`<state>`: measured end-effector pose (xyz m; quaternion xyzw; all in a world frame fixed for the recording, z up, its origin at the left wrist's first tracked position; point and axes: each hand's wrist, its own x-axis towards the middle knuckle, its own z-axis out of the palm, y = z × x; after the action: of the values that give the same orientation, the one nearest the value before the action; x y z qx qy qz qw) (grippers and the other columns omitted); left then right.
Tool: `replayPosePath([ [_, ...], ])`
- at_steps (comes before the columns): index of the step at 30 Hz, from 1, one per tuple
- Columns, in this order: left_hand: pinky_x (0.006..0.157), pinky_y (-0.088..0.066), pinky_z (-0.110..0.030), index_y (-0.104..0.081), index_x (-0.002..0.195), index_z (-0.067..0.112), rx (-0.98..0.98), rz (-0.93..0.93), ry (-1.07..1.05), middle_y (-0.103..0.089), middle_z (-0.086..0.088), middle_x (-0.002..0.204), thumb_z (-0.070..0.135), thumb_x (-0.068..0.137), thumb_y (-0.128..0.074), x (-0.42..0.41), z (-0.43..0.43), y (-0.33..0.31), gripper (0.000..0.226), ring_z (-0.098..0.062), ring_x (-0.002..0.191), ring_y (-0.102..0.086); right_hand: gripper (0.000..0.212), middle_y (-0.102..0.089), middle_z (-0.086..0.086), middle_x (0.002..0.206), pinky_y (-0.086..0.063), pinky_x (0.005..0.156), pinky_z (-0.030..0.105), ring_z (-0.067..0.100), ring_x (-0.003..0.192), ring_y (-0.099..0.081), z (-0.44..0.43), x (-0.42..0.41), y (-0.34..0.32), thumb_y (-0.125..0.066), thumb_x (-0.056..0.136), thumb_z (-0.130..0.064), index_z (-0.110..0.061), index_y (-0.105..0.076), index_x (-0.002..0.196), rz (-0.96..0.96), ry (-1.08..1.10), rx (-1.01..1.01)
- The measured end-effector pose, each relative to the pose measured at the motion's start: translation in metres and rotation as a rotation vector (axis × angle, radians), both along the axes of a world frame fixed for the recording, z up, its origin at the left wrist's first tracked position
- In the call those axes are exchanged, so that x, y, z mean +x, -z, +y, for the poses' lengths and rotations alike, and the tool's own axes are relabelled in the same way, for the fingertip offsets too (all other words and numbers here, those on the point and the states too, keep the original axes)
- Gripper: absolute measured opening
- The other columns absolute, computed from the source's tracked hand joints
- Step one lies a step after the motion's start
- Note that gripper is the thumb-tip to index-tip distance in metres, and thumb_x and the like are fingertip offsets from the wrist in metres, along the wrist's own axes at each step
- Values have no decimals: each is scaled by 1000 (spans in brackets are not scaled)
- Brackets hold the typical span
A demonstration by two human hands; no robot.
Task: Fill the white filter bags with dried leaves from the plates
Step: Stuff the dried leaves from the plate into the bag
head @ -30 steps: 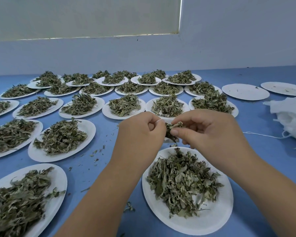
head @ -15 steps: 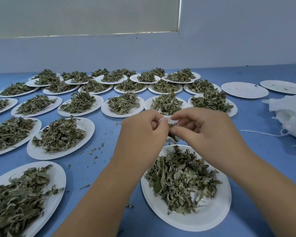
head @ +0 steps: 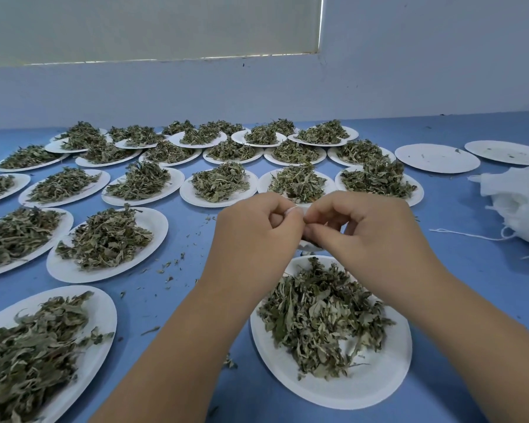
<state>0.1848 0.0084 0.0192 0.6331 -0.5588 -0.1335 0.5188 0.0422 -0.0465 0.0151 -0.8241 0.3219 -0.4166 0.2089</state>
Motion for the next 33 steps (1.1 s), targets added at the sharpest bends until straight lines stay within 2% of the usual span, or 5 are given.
replayPosePath([
  [8,44,-33,-9,-72,67,22,-19,62,-4,-61,4,52,19,86,-63,4,0,-2,21,-1,44,-46,17,-72,-14,82,-42,65,17,5,77,-61,3,-1,-6,-59,91,-35,-38,-75,97,119,-116,-54],
  [15,45,-36,-13,-73,72,24,-1,47,12,-62,-9,60,21,86,-65,4,0,-2,17,-6,48,-47,40,-64,-17,105,-42,89,32,12,100,-53,4,0,-3,-42,93,-53,-27,-68,109,455,-217,-108],
  [21,45,-32,-11,-74,77,22,-53,19,-17,-58,-9,57,19,88,-63,9,1,-4,15,-4,45,-41,27,-62,-21,107,-36,79,9,-10,93,-50,1,-7,-8,-61,87,-46,-35,-68,111,248,-143,-129],
  [29,48,-42,-20,-71,80,29,-57,27,62,-52,-6,53,17,88,-63,4,2,-3,17,-5,47,-44,37,-61,-20,114,-45,92,33,4,111,-49,7,-7,-8,-52,88,-56,-36,-66,116,421,-141,-86],
  [33,47,-34,-11,-71,77,29,-93,-7,8,-55,-11,61,15,87,-62,8,3,-4,20,-5,49,-44,32,-57,-21,107,-41,85,21,-5,98,-48,12,-7,-14,-56,85,-52,-36,-64,111,339,-143,-78],
])
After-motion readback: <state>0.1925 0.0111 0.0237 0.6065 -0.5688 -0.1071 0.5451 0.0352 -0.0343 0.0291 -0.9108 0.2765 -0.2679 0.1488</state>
